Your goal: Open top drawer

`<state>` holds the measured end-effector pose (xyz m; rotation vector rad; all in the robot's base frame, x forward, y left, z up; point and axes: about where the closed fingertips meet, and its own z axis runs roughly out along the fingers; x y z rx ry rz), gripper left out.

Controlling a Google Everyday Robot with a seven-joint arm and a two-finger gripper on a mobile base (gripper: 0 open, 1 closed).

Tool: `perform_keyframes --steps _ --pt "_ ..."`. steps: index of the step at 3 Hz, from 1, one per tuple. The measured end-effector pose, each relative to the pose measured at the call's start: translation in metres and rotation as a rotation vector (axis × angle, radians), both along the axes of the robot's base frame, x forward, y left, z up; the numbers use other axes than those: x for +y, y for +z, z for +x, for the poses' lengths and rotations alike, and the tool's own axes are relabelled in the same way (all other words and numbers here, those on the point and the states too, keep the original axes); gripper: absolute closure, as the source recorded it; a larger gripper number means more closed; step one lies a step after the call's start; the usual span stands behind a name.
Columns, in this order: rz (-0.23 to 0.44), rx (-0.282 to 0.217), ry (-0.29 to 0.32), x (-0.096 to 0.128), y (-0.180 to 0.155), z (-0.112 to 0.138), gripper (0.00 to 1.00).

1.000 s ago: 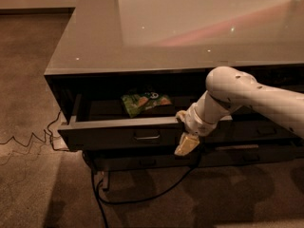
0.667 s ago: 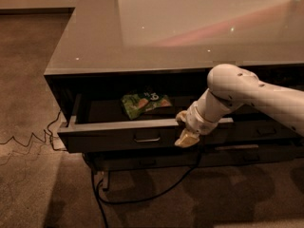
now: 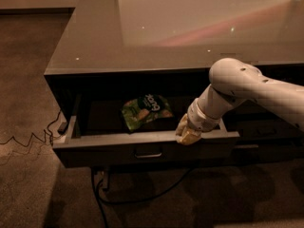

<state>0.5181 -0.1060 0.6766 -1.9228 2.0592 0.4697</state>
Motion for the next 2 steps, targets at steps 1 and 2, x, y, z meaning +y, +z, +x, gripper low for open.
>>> perform_keyframes --steps 1,2 --pt "0.000 0.000 0.000 0.000 0.003 -0.001 1.00" --pt "-0.036 -0.023 -0.007 -0.006 0.009 -0.018 1.00"
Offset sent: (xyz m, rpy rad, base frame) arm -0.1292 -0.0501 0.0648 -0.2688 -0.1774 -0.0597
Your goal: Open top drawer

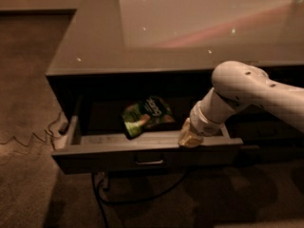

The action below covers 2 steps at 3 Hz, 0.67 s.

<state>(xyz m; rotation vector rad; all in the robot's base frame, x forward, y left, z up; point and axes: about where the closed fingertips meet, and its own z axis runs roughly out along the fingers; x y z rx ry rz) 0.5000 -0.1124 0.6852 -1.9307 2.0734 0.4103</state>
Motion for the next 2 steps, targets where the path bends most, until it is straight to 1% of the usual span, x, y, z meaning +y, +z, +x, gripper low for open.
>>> perform_keyframes --steps 1,2 --pt "-0.018 -0.065 0.015 -0.003 0.018 -0.028 1.00" --pt "0.005 -0.204 0.079 0.014 0.058 -0.094 0.82"
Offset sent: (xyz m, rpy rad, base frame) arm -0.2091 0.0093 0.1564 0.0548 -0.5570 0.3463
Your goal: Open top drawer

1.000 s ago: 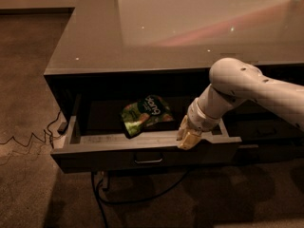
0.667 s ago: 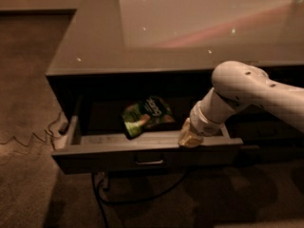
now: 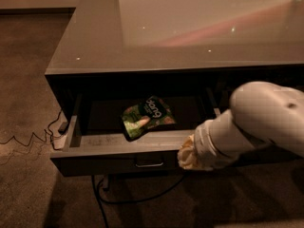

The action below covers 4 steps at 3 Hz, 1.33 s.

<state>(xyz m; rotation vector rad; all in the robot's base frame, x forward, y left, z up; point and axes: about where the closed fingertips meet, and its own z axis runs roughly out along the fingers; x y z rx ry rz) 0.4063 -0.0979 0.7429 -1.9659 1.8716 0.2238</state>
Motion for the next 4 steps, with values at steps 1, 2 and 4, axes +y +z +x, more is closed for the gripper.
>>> perform_keyframes --steps 1,2,4 --pt "0.016 -0.067 0.001 -0.0008 0.0329 -0.0230 0.58" --pt "0.016 -0.068 0.000 -0.0011 0.0332 -0.0228 0.35" --pt "0.026 -0.064 0.026 0.0088 0.0236 -0.0168 0.00"
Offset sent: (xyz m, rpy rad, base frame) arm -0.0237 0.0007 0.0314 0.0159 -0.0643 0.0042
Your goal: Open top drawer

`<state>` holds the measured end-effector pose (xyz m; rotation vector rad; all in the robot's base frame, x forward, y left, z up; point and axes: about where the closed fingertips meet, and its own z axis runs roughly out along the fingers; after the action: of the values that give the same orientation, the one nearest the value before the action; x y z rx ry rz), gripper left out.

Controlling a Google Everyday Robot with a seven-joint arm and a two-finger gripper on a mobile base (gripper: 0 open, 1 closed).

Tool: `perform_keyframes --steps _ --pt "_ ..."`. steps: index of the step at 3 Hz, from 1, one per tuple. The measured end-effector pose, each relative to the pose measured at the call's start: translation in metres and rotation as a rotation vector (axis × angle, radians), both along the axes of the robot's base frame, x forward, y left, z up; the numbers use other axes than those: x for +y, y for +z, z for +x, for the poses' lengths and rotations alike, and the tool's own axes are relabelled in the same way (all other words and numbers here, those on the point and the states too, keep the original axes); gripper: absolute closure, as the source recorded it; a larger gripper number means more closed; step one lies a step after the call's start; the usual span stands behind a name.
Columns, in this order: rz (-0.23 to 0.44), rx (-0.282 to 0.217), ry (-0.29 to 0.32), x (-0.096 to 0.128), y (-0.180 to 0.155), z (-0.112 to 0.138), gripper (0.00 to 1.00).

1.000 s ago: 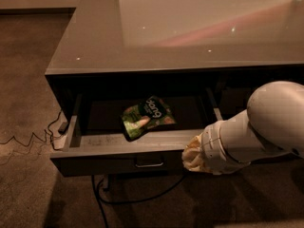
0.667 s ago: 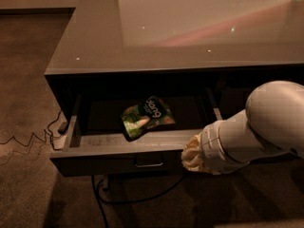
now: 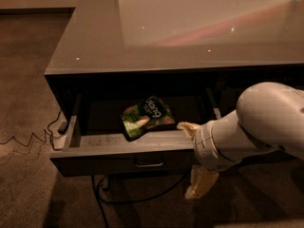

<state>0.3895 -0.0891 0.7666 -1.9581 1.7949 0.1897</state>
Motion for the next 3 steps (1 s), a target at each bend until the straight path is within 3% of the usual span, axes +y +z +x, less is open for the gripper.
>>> perform_keyframes --steps 1,3 --pt "0.014 0.015 0.004 0.003 -0.014 0.012 0.00" --pt "0.027 -0.004 0.004 0.005 -0.017 0.048 0.00"
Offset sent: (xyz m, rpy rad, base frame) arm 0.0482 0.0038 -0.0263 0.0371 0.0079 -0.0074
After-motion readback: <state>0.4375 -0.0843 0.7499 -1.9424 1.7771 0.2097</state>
